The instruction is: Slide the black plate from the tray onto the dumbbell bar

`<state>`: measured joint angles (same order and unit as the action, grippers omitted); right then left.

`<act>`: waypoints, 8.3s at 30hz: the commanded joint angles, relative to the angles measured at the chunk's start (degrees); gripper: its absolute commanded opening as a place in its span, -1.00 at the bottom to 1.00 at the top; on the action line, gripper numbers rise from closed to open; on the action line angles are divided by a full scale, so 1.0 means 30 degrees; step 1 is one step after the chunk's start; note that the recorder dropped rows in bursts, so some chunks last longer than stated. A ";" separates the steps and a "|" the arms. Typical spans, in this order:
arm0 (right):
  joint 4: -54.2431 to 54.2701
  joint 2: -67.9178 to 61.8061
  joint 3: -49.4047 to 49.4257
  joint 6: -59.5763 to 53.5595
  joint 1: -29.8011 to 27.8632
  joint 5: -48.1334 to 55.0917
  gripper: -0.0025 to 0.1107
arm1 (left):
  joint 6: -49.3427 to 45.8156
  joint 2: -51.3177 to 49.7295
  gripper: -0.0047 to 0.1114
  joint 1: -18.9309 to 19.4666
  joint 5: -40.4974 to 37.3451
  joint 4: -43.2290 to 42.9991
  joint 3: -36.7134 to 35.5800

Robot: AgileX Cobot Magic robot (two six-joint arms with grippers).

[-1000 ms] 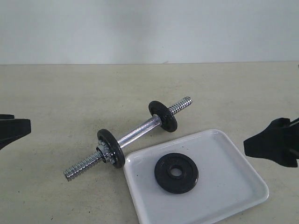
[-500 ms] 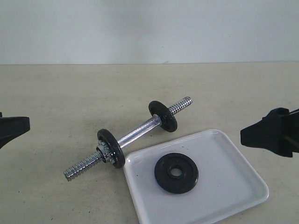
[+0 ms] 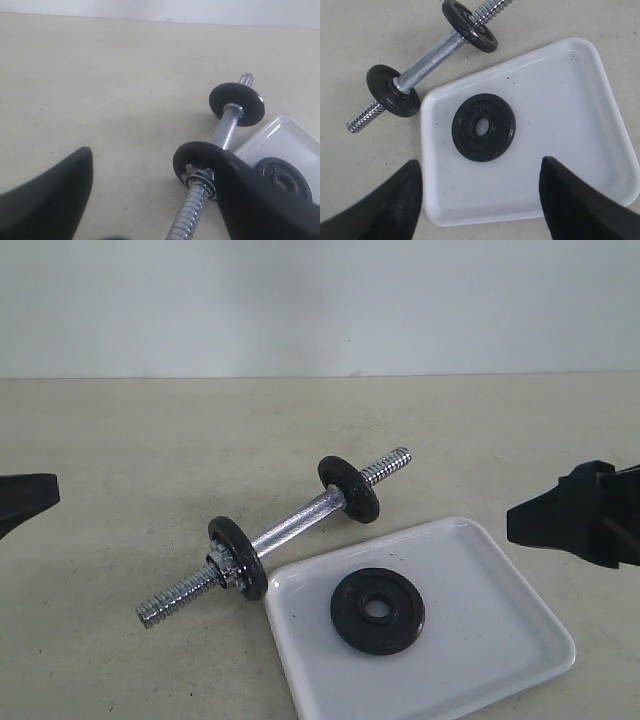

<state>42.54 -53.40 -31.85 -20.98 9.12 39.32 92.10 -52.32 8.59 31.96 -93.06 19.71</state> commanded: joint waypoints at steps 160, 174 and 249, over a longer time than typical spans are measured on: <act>0.0158 0.0041 0.1309 -0.3705 0.0025 -0.2593 0.12 | -3.1583 -2.3348 -0.84 -1.3928 -2.3998 2.1103 1.4611; 0.0158 0.0041 0.1462 -0.3705 0.0025 -0.2740 0.12 | -3.1441 -2.3024 -0.84 -1.3928 -2.3045 2.3301 1.4208; 0.0158 0.0041 0.1462 -0.4215 0.0025 -0.3161 0.12 | -3.1028 -2.1399 -0.84 -1.2804 -1.7962 2.2855 1.0559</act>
<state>43.11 -53.40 -27.74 -32.82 9.12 30.58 -0.50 -112.55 -29.77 -12.14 -24.36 53.23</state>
